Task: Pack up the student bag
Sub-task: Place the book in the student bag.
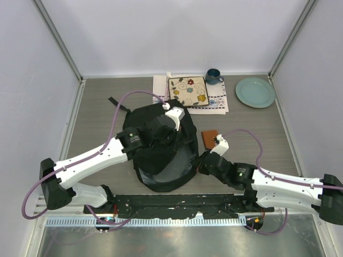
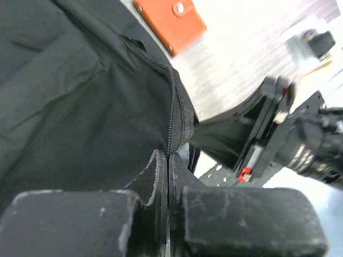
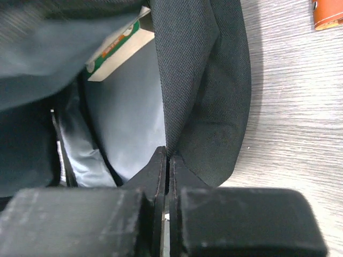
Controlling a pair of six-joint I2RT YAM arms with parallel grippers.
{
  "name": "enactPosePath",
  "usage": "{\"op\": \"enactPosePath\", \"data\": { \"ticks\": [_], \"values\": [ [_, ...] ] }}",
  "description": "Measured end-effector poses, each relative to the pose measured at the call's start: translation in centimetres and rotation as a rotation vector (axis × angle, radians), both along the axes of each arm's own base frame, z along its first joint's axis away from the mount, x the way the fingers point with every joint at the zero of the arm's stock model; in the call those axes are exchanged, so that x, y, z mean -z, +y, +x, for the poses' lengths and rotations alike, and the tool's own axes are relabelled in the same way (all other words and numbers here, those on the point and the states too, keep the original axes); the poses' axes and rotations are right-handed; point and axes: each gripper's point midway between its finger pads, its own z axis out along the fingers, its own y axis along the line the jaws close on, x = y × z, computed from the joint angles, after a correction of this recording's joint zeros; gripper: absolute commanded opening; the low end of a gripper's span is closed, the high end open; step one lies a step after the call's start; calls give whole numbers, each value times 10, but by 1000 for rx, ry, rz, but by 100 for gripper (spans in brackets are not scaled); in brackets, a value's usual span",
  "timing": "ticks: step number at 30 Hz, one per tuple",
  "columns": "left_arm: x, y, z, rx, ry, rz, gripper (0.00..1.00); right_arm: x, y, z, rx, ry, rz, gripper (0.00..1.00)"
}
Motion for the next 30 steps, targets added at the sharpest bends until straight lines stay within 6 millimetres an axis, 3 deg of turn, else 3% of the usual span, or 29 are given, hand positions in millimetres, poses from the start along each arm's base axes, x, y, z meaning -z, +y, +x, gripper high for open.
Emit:
{"op": "enactPosePath", "data": {
  "ticks": [5, 8, 10, 12, 13, 15, 16, 21, 26, 30],
  "values": [
    [36, -7, -16, 51, 98, 6, 3, -10, -6, -4, 16, 6, 51, 0],
    [54, -11, -26, 80, 149, 14, 22, -6, -10, -7, 29, 33, 44, 0],
    [62, -14, -34, 105, 186, 8, 42, -3, -12, -9, 38, 48, 41, 0],
    [69, -19, -43, 139, 219, -4, 60, 0, -13, -10, 43, 59, 39, 8],
    [71, -22, -48, 154, 235, -9, 64, 0, -14, -11, 45, 65, 36, 20],
    [74, -24, -54, 171, 259, -12, 73, 1, -16, -12, 51, 73, 36, 34],
    [76, -24, -56, 176, 267, -11, 75, 2, -19, -13, 53, 76, 26, 36],
    [71, -14, -63, 176, 258, -26, 90, -7, -38, -17, 81, 68, 35, 44],
    [33, 3, -56, 128, 152, -94, 92, -27, -54, -18, 115, 27, 106, 44],
    [30, 16, -48, 67, 111, -73, 92, -37, -52, -17, 115, 5, 152, 49]
  ]
}}
